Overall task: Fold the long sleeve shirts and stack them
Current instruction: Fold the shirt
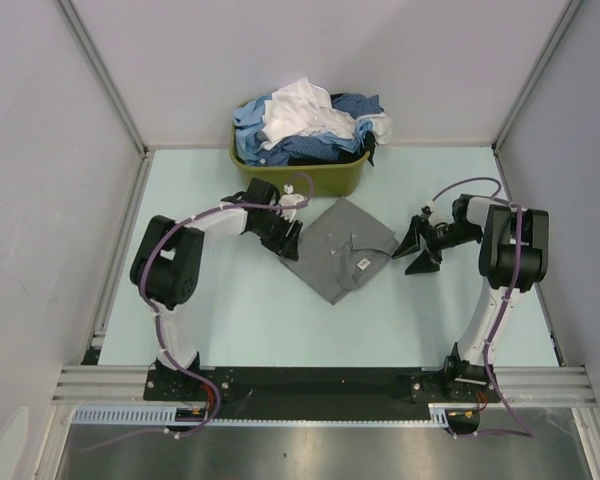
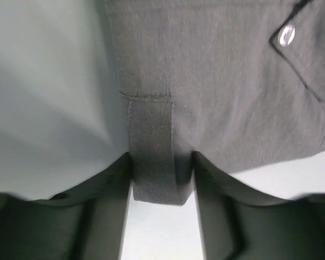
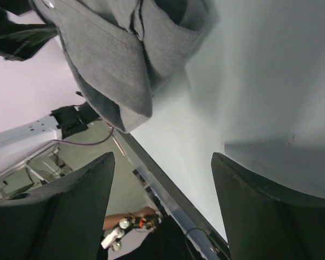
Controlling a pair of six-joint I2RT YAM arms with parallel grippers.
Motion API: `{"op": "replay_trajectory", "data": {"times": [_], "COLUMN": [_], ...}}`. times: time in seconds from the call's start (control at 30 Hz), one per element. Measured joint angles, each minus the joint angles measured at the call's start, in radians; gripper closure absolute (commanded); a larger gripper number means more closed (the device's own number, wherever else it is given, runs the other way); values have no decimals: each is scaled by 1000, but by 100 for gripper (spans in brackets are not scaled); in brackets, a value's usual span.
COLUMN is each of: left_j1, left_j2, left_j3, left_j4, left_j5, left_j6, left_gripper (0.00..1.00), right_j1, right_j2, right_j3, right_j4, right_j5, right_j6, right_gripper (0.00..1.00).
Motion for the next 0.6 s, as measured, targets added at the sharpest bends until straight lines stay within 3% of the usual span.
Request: {"op": "replay_trajectory", "data": {"times": [0.13, 0.2, 0.27, 0.3, 0.33, 0.43, 0.5, 0.6], "left_j1": [7, 4, -9, -88, -98, -285, -385, -380], "left_j2": [19, 12, -11, -97, -103, -174, -214, -321], "left_j3": [-7, -35, -92, -232, -239, -311, -325, -372], "left_j4": [-20, -14, 2, 66, 66, 113, 138, 181], "left_j5": [57, 97, 134, 185, 188, 224, 250, 279], "left_j6": [-14, -33, -73, -180, -185, -298, -350, -389], "left_gripper": [89, 96, 96, 82, 53, 34, 32, 24], "right_j1": [-8, -21, -37, -57, -58, -68, -67, -58], "right_j2": [5, 8, 9, 10, 11, 11, 13, 13], "right_j3": [-20, -28, -39, -47, -47, -48, -48, -48], "right_j4": [41, 55, 61, 62, 62, 53, 43, 22], "right_j5": [-50, -58, -60, -57, -57, -45, -41, -31], "right_j6": [34, 43, 49, 51, 51, 37, 22, -4], "right_gripper": [22, 22, 22, 22, 23, 25, 26, 26]}}
